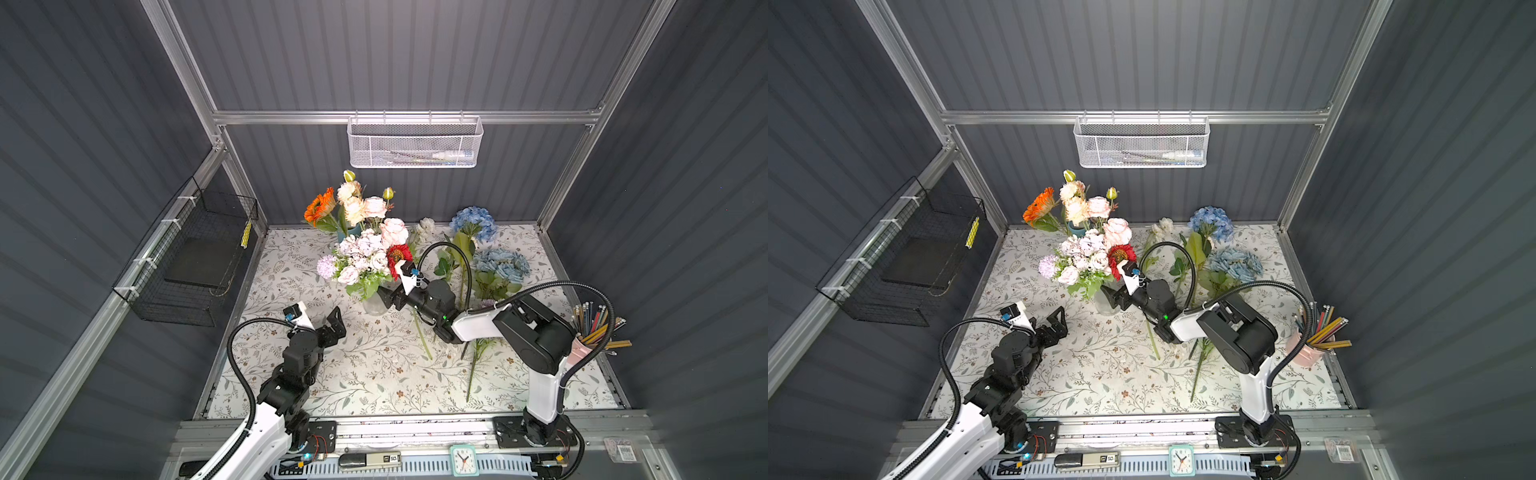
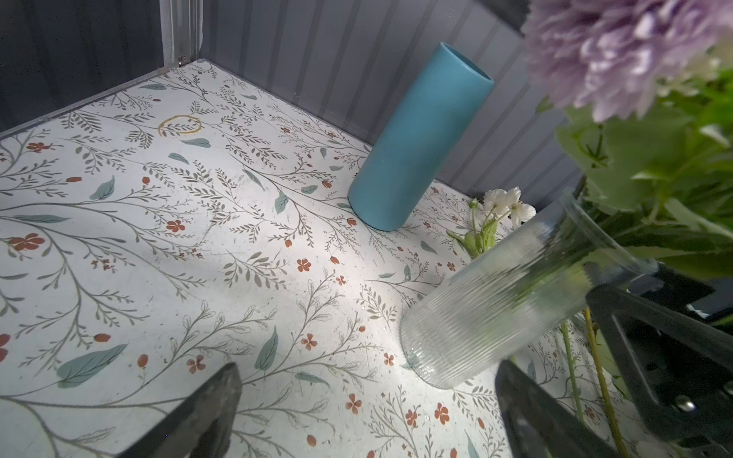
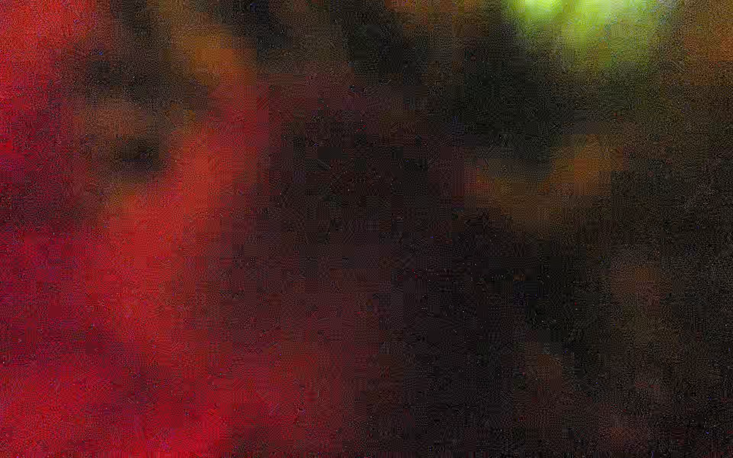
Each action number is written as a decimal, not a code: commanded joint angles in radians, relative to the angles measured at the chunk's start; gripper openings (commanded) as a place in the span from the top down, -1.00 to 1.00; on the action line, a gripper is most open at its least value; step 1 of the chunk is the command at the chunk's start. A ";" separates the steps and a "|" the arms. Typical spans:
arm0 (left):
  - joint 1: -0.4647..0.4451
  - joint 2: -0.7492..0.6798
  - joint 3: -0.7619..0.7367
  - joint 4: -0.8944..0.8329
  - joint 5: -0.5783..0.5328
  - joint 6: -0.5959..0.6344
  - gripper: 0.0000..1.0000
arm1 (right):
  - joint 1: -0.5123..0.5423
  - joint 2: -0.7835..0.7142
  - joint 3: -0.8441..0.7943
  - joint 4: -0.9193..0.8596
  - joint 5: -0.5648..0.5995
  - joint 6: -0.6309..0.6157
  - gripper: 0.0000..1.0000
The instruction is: Arrange the flowers into the vase
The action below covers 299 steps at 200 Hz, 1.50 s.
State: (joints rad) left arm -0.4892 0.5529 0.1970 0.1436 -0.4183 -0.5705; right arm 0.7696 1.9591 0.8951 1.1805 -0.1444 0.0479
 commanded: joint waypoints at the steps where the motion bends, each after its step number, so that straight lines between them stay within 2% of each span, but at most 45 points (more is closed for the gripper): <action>1: 0.005 0.014 -0.021 0.039 0.018 -0.008 -0.99 | 0.024 0.028 0.038 0.028 0.053 -0.019 -0.74; 45: 0.005 0.015 -0.024 0.048 0.018 -0.006 -1.00 | 0.036 0.072 0.064 0.078 -0.002 0.010 -0.74; 124: 0.005 -0.005 -0.032 0.047 0.025 -0.009 -0.99 | 0.062 0.162 0.177 0.098 0.034 -0.021 -0.74; 154: 0.005 -0.040 -0.028 0.014 0.014 -0.008 -0.99 | 0.070 0.183 0.229 0.059 -0.002 -0.017 -0.71; 241: 0.005 -0.288 0.011 -0.292 -0.073 0.033 -1.00 | 0.131 0.281 0.390 -0.032 -0.036 0.008 -0.66; 299: 0.005 -0.391 0.052 -0.476 -0.071 0.021 -0.99 | 0.173 0.396 0.624 -0.149 -0.053 0.009 -0.66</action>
State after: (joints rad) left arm -0.4892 0.1917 0.1932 -0.2234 -0.4732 -0.5579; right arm 0.9203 2.3081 1.4242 1.1034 -0.1692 0.0525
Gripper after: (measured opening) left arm 0.997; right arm 0.830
